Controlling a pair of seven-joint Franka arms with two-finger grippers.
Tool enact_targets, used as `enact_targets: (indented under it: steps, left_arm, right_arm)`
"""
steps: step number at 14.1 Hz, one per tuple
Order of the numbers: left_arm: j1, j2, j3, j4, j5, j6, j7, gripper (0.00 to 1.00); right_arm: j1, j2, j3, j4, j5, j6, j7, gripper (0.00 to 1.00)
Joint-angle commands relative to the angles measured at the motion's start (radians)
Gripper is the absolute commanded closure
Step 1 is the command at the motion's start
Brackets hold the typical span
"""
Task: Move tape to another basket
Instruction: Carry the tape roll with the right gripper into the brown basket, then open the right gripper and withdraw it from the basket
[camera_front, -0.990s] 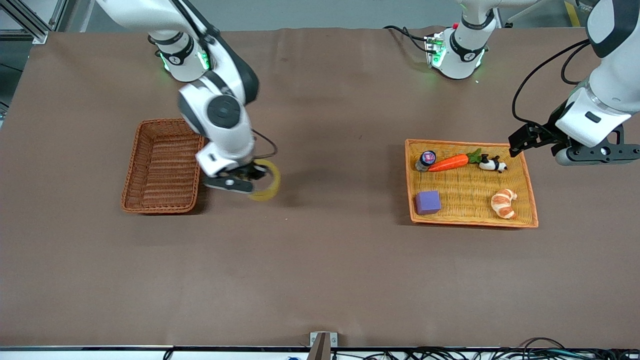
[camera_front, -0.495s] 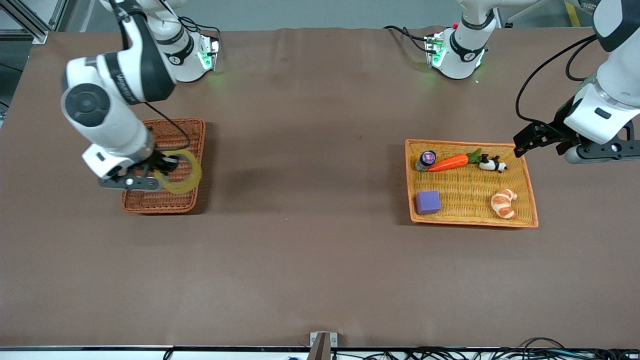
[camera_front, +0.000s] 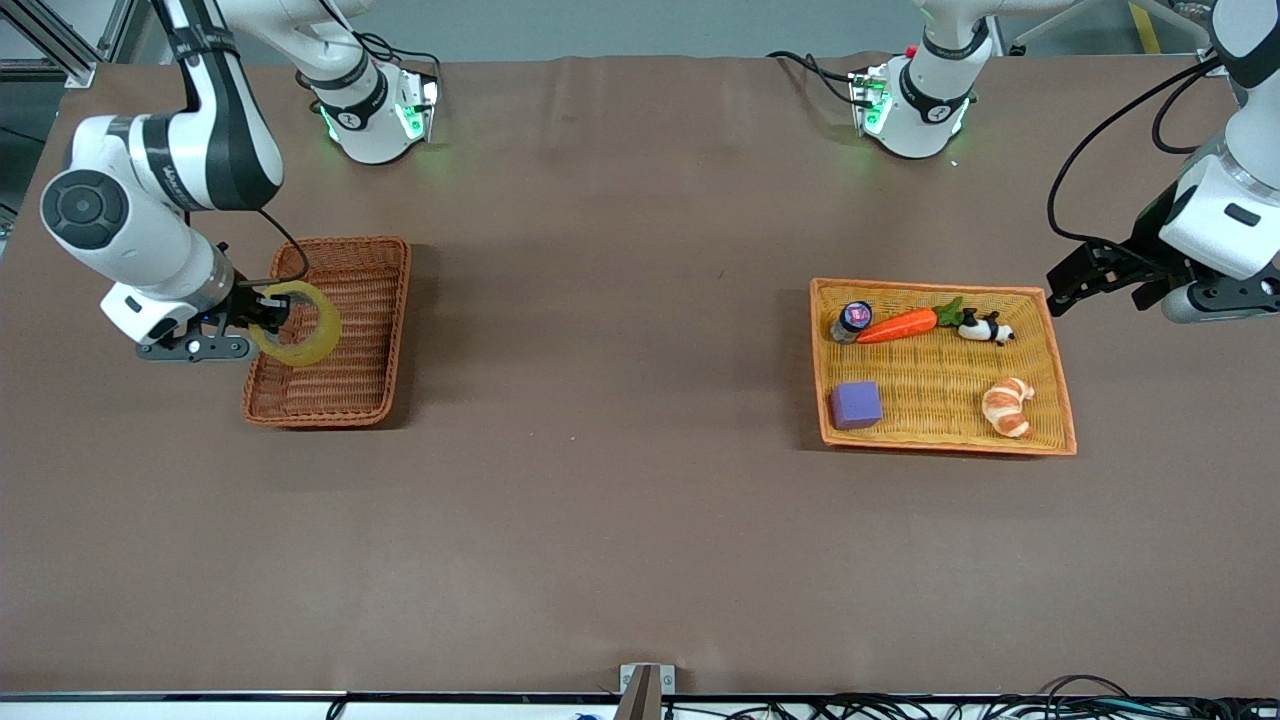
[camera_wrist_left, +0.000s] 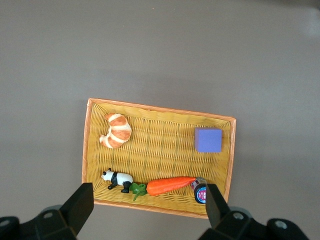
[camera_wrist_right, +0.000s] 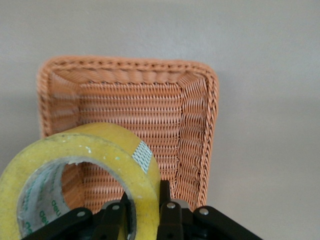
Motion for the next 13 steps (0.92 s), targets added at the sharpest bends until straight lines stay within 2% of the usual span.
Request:
enact_targets:
  steps: [1,4,8,9,10,12,13]
  left_arm:
    - [0.004,0.000,-0.006,0.016,0.022,-0.018,-0.019,0.01]
    - [0.006,0.001,-0.006,0.019,0.022,-0.018,-0.025,0.01]
    - [0.013,0.018,-0.006,0.029,0.020,-0.018,-0.023,0.01]
    - [0.016,0.022,-0.006,0.043,0.020,-0.018,-0.022,0.01]
    - [0.022,0.023,-0.006,0.049,0.022,-0.018,-0.022,0.01]
    - [0.027,0.023,-0.006,0.050,0.020,-0.018,-0.019,0.01]
    - [0.026,0.023,-0.006,0.048,0.022,-0.018,-0.019,0.01]
  right_arm:
    - [-0.002,-0.049,-0.028,-0.172,0.014,0.172,-0.022,0.98]
    - [-0.034,0.013,-0.040,-0.245,0.011,0.343,-0.064,0.97]
    - [-0.039,0.126,-0.045,-0.274,0.011,0.472,-0.087,0.93]
    - [-0.040,0.136,-0.045,-0.274,0.011,0.475,-0.087,0.89]
    - [-0.043,0.136,-0.045,-0.274,0.011,0.475,-0.090,0.67]
    - [-0.045,0.130,-0.046,-0.260,0.011,0.463,-0.088,0.16]
    - [-0.043,0.120,-0.052,-0.251,0.011,0.458,-0.087,0.00]
